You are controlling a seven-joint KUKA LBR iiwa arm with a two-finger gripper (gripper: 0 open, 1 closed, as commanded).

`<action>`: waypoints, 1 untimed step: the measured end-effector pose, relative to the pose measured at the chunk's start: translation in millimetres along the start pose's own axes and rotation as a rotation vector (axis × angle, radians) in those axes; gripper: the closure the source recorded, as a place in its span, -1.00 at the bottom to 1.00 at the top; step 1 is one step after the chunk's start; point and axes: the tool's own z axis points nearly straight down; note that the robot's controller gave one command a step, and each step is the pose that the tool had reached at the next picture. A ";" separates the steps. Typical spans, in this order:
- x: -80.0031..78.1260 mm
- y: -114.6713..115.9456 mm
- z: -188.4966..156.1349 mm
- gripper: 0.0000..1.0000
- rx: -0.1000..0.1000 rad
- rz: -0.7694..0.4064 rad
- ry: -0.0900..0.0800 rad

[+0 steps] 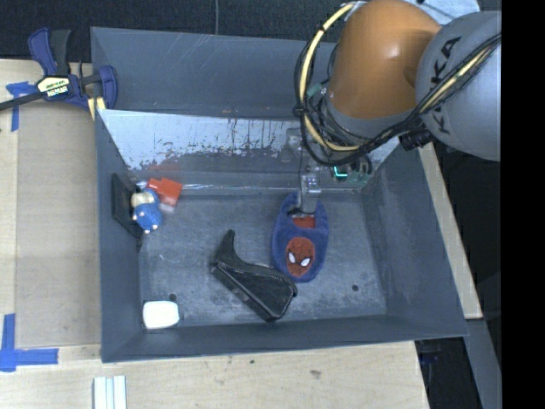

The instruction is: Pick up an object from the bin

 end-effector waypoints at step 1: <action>95.7 -11.1 74.3 -1.00 0.000 -0.202 0.001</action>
Offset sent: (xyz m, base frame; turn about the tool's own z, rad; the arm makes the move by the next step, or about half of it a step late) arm -0.0941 -0.0107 -0.0716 -0.2029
